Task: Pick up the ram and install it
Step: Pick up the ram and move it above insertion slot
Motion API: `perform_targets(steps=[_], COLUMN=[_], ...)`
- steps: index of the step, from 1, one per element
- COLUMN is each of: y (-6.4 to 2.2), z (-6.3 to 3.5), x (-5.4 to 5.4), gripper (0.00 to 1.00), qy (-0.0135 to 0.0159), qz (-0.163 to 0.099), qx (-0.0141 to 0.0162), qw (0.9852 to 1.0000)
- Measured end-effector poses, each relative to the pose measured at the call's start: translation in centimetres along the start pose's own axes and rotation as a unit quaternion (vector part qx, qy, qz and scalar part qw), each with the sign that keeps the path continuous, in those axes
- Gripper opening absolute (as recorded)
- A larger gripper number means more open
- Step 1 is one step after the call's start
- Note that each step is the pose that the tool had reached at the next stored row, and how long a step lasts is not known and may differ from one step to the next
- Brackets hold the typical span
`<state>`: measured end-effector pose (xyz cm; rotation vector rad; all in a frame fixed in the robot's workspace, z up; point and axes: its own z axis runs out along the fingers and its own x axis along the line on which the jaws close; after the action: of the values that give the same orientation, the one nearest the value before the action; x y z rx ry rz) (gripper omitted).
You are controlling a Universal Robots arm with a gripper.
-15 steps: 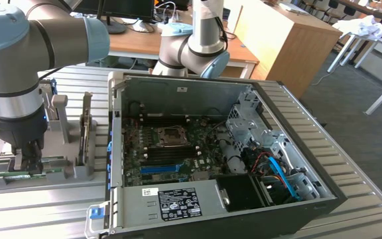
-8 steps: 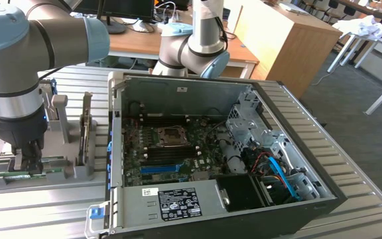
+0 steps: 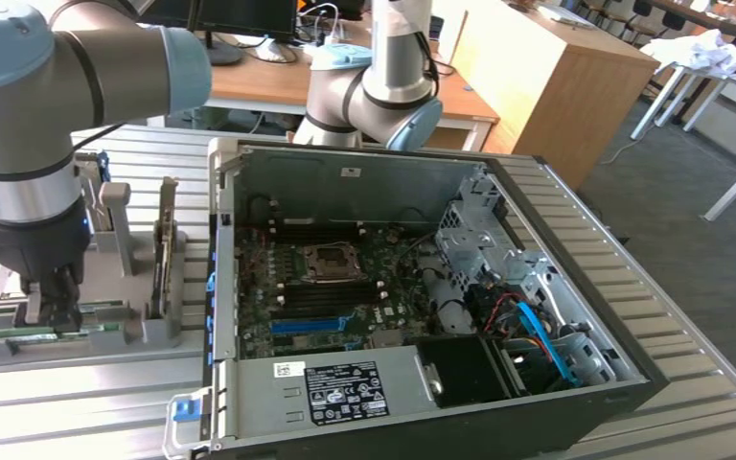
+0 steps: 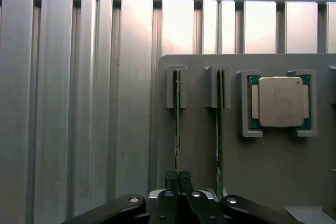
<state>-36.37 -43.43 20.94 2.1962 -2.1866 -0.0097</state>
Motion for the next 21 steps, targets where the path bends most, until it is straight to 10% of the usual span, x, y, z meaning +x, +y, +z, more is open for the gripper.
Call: perform_targets(steps=[21], y=[0.08], z=[-3.01], x=[0.1], gripper=[0.11], qy=[0.0000], qz=[0.000], qx=[0.0000], qw=[1.0000])
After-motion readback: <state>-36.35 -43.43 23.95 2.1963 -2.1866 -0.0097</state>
